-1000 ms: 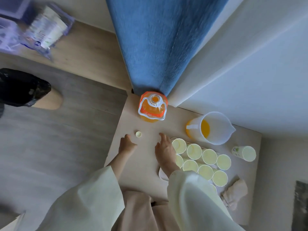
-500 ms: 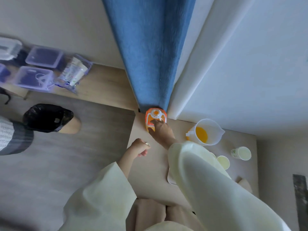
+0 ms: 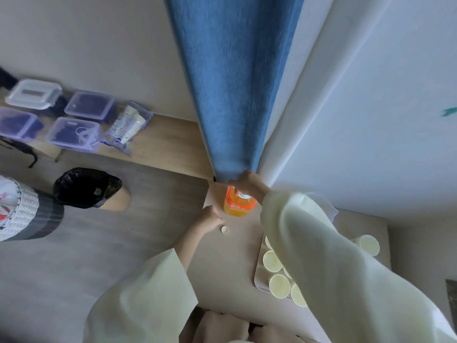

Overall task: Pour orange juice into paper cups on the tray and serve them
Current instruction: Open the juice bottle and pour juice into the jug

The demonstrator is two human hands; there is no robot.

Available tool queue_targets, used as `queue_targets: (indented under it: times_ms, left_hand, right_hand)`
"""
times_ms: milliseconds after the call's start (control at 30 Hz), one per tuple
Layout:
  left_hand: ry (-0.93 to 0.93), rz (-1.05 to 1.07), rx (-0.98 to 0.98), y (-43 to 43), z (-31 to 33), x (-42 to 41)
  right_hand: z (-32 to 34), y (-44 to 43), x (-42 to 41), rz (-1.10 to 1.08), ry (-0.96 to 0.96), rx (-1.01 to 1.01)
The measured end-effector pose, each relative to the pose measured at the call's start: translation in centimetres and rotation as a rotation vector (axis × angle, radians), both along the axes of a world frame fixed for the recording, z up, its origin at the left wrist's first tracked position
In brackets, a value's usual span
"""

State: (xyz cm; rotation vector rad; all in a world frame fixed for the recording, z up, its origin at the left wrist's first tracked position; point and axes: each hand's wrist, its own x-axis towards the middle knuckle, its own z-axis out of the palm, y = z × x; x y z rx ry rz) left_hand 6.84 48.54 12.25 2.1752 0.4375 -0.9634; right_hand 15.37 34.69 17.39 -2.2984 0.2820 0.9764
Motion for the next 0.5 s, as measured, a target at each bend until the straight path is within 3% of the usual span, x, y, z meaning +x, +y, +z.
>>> queue_targets:
  times_ms: [133, 333, 500]
  left_hand:
    - [-0.068, -0.017, -0.008, -0.4, 2.3, -0.1]
    - [-0.048, 0.001, 0.002, -0.5, -0.3, -1.9]
    - [-0.117, -0.03, -0.191, -2.3, -0.5, -3.1]
  right_hand:
    - [1.5, -0.5, -1.7, -0.034, -0.075, 0.031]
    - [8.7, -2.5, -2.4, 0.066, -0.077, 0.036]
    - [14.4, -3.4, -3.8, 0.256, -0.015, 0.012]
